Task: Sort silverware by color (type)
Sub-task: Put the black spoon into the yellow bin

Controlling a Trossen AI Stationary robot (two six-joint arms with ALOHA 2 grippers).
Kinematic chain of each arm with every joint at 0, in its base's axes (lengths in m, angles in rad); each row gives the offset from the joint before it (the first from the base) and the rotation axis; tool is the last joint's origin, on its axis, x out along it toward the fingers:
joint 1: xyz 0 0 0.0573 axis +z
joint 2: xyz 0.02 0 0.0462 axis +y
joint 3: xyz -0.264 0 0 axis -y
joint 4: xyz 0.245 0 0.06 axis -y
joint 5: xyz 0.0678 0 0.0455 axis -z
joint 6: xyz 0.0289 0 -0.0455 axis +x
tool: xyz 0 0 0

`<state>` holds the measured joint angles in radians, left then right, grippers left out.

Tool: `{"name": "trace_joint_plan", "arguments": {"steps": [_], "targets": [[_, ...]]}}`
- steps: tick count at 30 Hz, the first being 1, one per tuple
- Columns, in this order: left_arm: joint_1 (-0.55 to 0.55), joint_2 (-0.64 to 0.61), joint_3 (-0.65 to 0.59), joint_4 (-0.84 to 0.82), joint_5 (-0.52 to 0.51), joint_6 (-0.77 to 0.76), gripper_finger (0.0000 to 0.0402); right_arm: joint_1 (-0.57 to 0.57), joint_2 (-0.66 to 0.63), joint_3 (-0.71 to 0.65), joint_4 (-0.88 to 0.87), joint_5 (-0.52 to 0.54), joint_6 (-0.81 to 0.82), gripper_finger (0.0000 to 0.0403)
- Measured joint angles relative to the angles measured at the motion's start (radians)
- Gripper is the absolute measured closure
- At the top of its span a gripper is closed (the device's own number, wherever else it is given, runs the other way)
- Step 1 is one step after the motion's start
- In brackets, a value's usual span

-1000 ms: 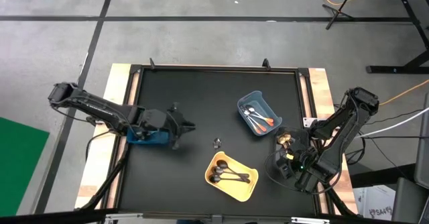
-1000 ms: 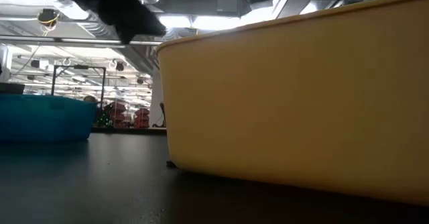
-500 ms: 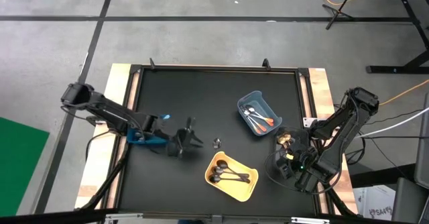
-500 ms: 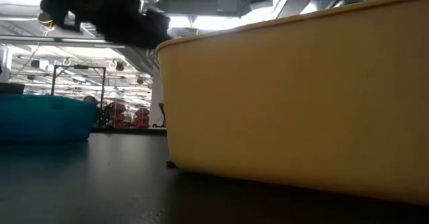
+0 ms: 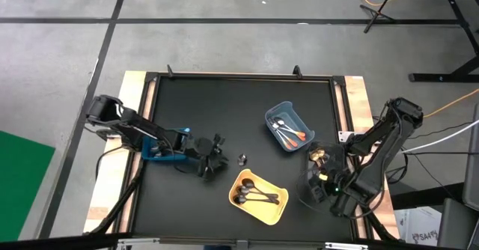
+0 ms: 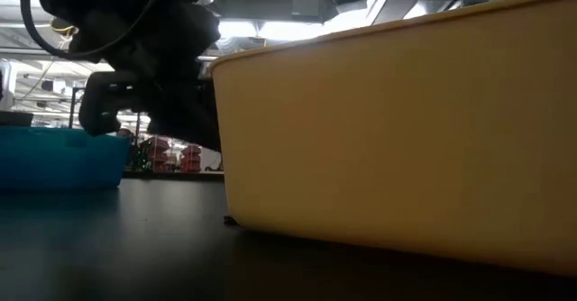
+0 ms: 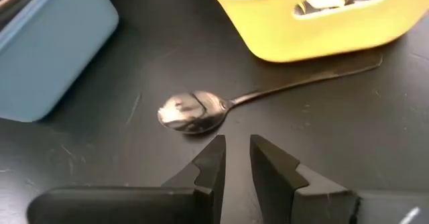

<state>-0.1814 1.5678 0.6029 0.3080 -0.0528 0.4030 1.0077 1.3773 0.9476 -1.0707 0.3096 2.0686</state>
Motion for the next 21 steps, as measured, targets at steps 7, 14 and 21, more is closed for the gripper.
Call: {"name": "trace_joint_plan", "arguments": {"steps": [7, 14, 21], "targets": [[0.000, 0.009, 0.000, 0.001, -0.004, 0.000, 0.0339, 0.000, 0.000, 0.153, -0.007, 0.253, -0.005, 0.0276], [0.000, 0.007, 0.000, 0.001, -0.026, 0.000, 0.0339, -0.085, 0.000, 0.260, 0.035, 0.639, -0.045, 0.0276], [0.000, 0.007, 0.000, 0.001, -0.087, 0.000, 0.0339, -0.330, 0.007, 0.266, 0.168, 0.489, -0.276, 0.0276]]}}
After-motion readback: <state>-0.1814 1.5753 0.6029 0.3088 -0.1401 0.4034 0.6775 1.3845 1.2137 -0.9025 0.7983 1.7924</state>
